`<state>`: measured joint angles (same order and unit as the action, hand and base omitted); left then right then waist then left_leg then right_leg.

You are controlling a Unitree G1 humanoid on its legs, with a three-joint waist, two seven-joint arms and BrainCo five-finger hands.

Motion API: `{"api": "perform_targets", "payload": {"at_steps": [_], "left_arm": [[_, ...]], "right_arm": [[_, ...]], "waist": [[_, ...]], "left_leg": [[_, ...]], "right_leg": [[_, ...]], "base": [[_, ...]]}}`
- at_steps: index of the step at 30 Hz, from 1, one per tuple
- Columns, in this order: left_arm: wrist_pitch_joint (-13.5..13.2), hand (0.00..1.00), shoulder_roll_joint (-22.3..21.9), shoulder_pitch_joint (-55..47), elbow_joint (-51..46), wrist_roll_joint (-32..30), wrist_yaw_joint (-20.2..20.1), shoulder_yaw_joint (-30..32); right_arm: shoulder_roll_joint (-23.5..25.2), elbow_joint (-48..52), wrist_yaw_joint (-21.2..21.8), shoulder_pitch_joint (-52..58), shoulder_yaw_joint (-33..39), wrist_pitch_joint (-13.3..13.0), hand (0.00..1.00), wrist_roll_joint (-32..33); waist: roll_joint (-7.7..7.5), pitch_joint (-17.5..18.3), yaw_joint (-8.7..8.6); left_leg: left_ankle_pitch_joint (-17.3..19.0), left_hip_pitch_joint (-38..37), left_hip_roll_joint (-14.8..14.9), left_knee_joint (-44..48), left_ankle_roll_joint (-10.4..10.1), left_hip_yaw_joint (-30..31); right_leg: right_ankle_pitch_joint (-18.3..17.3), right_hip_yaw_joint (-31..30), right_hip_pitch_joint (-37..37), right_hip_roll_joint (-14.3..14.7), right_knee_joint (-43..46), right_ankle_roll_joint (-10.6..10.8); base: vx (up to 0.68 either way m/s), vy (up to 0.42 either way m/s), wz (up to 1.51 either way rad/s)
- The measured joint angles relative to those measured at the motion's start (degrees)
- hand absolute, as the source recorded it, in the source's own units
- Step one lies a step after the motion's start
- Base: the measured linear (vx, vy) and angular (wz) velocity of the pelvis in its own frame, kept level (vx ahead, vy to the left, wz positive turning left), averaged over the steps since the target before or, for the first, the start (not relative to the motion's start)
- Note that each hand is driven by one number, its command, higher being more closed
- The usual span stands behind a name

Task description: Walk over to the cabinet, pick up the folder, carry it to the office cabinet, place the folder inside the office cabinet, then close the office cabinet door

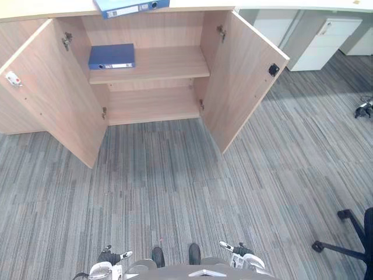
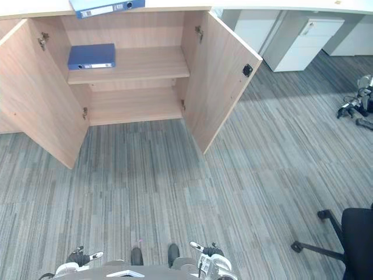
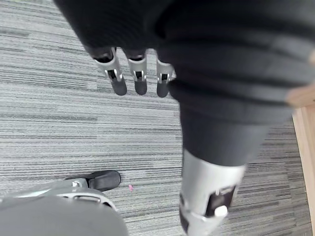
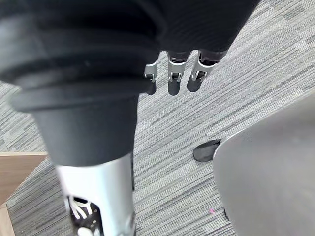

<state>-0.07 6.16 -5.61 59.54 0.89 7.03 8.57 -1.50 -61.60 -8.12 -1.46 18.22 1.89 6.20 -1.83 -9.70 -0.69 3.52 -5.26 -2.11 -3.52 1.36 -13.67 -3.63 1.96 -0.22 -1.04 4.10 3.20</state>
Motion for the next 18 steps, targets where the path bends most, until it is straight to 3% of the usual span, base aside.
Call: {"api": "perform_targets", "payload": {"at_steps": [3, 6, 7, 9, 10, 11, 13, 14, 15, 18], "left_arm": [[0.0, 0.0, 0.6, 0.7, -0.1, 0.0, 0.0, -0.3], [0.0, 0.0, 0.8, 1.7, -0.1, -0.6, 0.0, -2.1], [0.0, 0.0, 0.8, 2.1, -0.1, -1.1, 0.0, -2.1], [0.0, 0.0, 0.8, 2.2, -0.1, -1.1, 0.1, -2.1], [0.0, 0.0, 0.6, 2.6, -0.1, -1.1, 0.1, -2.2], [0.0, 0.0, 0.6, 2.8, -0.1, -1.1, 0.1, -2.2], [0.0, 0.0, -0.1, 3.6, 0.0, -1.1, -0.1, -2.8], [0.0, 0.0, -0.5, 3.7, 0.0, -1.1, -0.1, -3.0], [-0.1, 0.0, -1.3, 3.9, 0.2, -1.1, 0.0, -2.8], [-1.0, 0.0, -4.8, 4.5, 0.0, -1.0, -0.2, -1.6]], "right_arm": [[0.0, 0.5, 0.1, -0.3, 0.0, -0.2, 0.0, 0.1], [0.2, 2.4, 0.1, -0.4, 0.0, -0.7, 0.0, 0.2], [0.1, 2.2, 0.1, -1.0, -0.1, -0.7, 0.0, 0.2], [0.0, 2.3, 0.2, -1.2, -0.3, -0.8, 0.0, 0.2], [-0.1, 2.4, 0.2, -1.7, -1.0, -1.0, 0.0, 0.3], [-0.1, 2.5, 0.2, -1.8, -1.2, -1.0, 0.0, 0.3], [-0.1, 2.6, 0.1, -2.0, -1.2, -1.0, 0.0, 0.4], [-0.2, 2.6, 0.1, -1.8, -1.1, -1.0, 0.0, 0.4], [-0.4, 2.8, 0.2, -1.7, -0.7, -1.1, 0.0, 0.7], [-1.4, 3.0, 0.1, -2.2, 0.5, -1.7, 0.0, 0.6]], "waist": [[-0.91, -1.3, 0.25], [-0.23, -2.2, -0.26], [0.23, -2.8, -0.46], [0.33, -2.9, -0.64], [0.8, -3.1, -1.18], [0.87, -3.2, -1.35], [0.49, -3.3, -2.33], [0.41, -3.2, -2.55], [0.41, -3.2, -3.03], [3.82, -4.0, -2.69]], "left_leg": [[3.3, 0.3, -0.7, 5.0, 0.7, -0.2], [5.2, -1.4, -0.8, 6.0, 2.4, 0.9], [6.3, -2.3, -0.6, 6.4, 2.6, 1.8], [7.0, -3.3, 0.1, 6.1, 2.2, 2.7], [7.6, -4.7, 2.1, 5.3, 1.3, 3.6], [7.7, -4.8, 2.5, 5.2, 1.0, 4.0], [9.0, -6.3, 3.6, 4.6, -1.5, 6.5], [9.5, -7.1, 3.6, 4.3, -2.3, 7.3], [10.4, -8.9, 4.2, 4.3, -3.8, 8.1], [10.3, -6.7, 7.3, 10.9, -6.5, 6.8]], "right_leg": [[-5.8, 2.0, -4.9, -2.2, 14.2, 1.5], [-7.6, 5.3, -11.4, -4.1, 29.8, 1.3], [-10.8, 6.2, -13.6, -4.5, 32.6, 1.0], [-11.7, 7.6, -14.8, -4.2, 30.9, 0.6], [-10.4, 8.9, -16.3, -2.3, 23.8, -0.4], [-9.8, 9.2, -16.4, -1.9, 22.2, -0.5], [-2.7, 8.9, -17.0, -0.7, 12.0, -1.1], [-0.7, 8.1, -16.8, -0.7, 10.7, -1.6], [4.4, 8.2, -16.0, -0.7, 11.5, -3.3], [0.6, 9.7, -14.4, 1.2, 12.7, -5.2]], "base": [[0.09, 0.035, -0.06], [0.12, 0.05, 0.09], [0.2, 0.028, 0.2], [0.23, -0.013, 0.25], [0.21, -0.036, 0.33], [0.37, -0.095, 0.54], [0.42, -0.147, 0.66], [0.45, -0.194, 0.68], [0.38, -0.171, 0.38], [0.52, -0.263, 0.18]]}}
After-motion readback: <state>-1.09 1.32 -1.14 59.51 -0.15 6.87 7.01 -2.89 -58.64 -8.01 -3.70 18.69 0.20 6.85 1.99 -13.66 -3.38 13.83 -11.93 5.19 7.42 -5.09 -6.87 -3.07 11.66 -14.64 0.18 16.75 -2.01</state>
